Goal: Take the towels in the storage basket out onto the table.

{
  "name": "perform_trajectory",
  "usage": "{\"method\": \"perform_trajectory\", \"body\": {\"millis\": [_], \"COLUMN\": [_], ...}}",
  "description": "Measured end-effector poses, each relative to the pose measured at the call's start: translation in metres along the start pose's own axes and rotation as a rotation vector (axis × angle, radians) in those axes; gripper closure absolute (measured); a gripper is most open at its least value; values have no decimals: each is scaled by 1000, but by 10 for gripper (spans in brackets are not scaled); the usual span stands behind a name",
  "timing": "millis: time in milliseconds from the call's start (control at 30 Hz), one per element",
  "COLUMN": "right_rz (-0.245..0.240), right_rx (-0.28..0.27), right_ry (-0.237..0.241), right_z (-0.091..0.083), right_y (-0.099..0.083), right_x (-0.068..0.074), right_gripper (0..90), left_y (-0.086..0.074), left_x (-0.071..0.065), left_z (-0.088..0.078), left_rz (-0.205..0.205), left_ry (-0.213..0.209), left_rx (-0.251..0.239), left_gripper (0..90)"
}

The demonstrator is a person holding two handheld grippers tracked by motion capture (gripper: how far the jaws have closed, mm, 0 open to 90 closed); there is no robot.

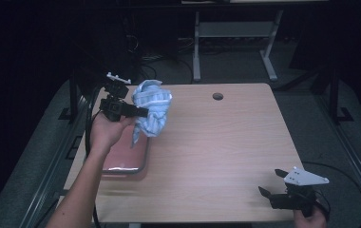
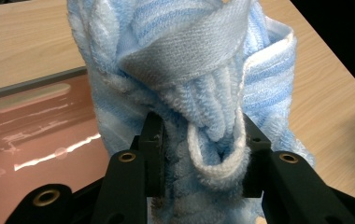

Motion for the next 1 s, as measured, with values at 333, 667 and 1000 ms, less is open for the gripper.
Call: {"method": "perform_trajectory", "body": {"millis": [333, 667, 1000], "right_rz": [10, 13, 14], "right_rx": [4, -2, -2], "right_ry": [6, -3, -9], "right_z": [1, -2, -3], "right_y": [-1, -3, -3], "right_x": [1, -1, -1], "right_gripper": [137, 137, 137], "left_y": [13, 22, 30], "left_x": [-17, -30, -42], "left_z": [6, 16, 26], "left_rz": [23, 43, 58], "left_ry": [-12, -14, -25], "left_rx": [0, 9, 25], "left_gripper": [619, 619, 619]}}
Point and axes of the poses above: each handheld gripper's, and its own axes: z roughly forward along the jaws, y roughly out of its top, x roughly to its left, the point moved 3 cm from there along z, roughly forward along the jaws, and after that the axes turned 14 degrees about x, right-handed, at the moved point
